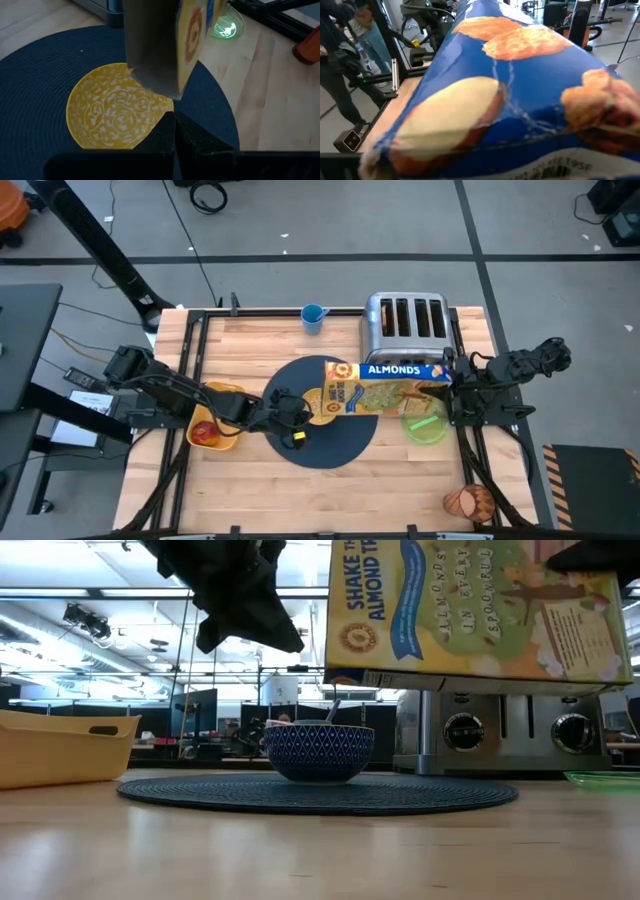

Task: Arrange a breakfast setting
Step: Pour the cereal from the cereal box into the bowl

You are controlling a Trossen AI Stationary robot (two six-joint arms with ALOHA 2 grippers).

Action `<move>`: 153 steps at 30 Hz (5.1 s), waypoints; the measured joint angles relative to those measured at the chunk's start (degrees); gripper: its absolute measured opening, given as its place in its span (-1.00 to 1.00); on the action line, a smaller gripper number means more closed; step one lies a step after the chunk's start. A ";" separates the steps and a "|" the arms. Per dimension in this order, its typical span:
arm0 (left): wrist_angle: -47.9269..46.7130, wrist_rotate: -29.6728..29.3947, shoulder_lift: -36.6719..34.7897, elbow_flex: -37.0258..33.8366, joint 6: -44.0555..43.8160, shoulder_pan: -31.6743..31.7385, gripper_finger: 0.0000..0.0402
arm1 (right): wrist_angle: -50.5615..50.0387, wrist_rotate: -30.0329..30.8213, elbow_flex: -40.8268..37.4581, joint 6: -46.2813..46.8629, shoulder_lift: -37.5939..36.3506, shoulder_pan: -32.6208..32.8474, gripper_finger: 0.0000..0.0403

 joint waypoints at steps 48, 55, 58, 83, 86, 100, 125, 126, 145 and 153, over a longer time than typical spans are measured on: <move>-0.52 0.02 -0.04 0.00 0.96 -0.22 -0.96 | -4.77 -0.27 13.94 -6.61 23.83 -0.07 -0.06; -0.50 0.02 -0.04 0.00 0.92 -0.22 -0.96 | -4.95 -0.88 17.25 -8.93 25.36 -1.64 -0.06; -0.50 0.02 -0.04 0.00 0.94 -0.24 -0.96 | -7.19 -2.15 19.03 -9.67 26.84 -2.74 -0.06; -2.55 0.49 -0.07 -0.02 0.78 -1.65 -0.96 | -8.86 -10.92 25.73 -16.15 36.19 -10.28 -0.06; -2.92 0.51 -0.09 -0.02 0.59 -2.44 -0.96 | -9.31 -11.89 26.79 -17.05 37.23 -11.07 -0.06; -4.98 1.85 -0.68 -0.02 0.45 -2.84 -0.96 | -14.16 -15.72 34.72 -19.92 43.48 -14.27 -0.06; -6.92 1.97 -1.07 -0.02 -0.78 -3.13 -0.96 | -14.41 -16.58 35.67 -20.47 43.94 -14.49 -0.07; -7.05 1.98 -1.16 -0.02 -0.79 -3.13 -0.96 | -14.41 -16.84 35.69 -20.47 43.94 -14.49 -0.07; -10.50 1.44 -4.15 0.02 -1.84 -3.06 -0.96 | -10.88 -18.58 27.44 -14.37 38.19 -13.55 -0.28; -11.41 1.51 -5.12 0.00 -2.88 -2.89 -0.96 | -7.39 -14.11 24.43 -12.62 32.06 -11.12 -0.28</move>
